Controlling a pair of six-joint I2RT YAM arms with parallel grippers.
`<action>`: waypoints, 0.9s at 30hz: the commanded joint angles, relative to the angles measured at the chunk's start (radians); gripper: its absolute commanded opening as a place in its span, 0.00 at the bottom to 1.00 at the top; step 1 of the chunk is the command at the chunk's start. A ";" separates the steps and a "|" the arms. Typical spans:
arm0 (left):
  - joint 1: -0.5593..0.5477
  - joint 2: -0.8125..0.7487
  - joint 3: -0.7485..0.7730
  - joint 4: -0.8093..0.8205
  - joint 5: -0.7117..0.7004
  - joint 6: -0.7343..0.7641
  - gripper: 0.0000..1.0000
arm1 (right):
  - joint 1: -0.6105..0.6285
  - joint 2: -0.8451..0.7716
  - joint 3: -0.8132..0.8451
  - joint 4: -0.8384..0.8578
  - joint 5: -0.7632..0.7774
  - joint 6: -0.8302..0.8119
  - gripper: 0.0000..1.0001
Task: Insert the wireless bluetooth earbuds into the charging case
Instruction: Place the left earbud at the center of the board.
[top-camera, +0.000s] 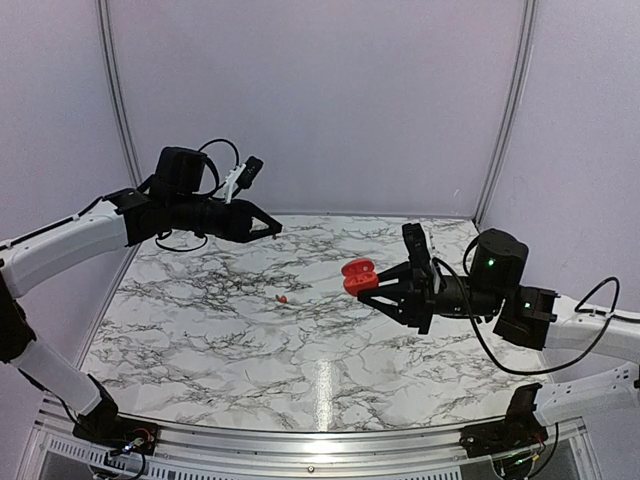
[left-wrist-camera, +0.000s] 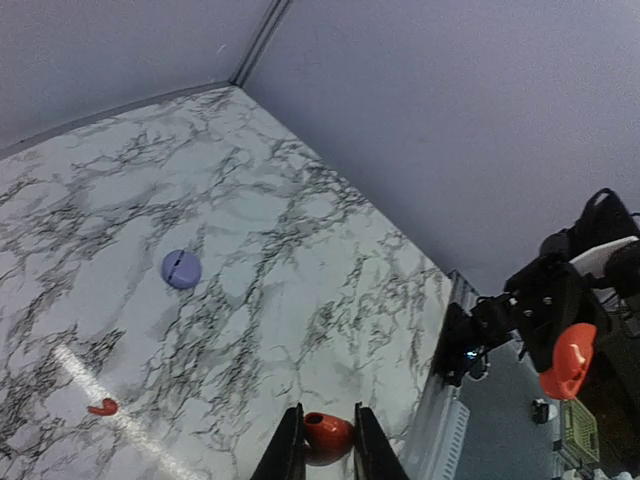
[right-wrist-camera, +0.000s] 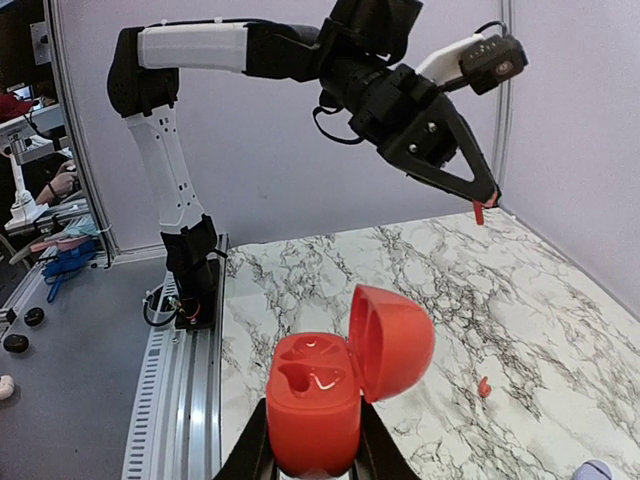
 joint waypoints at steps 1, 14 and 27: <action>-0.005 -0.091 -0.118 0.444 0.353 -0.362 0.05 | -0.011 -0.021 0.028 0.031 0.013 0.000 0.00; -0.218 -0.179 -0.103 0.572 0.577 -0.501 0.07 | -0.009 0.005 0.071 0.029 -0.104 -0.088 0.00; -0.304 -0.159 -0.065 0.658 0.613 -0.596 0.07 | 0.035 0.029 0.137 0.009 -0.163 -0.145 0.00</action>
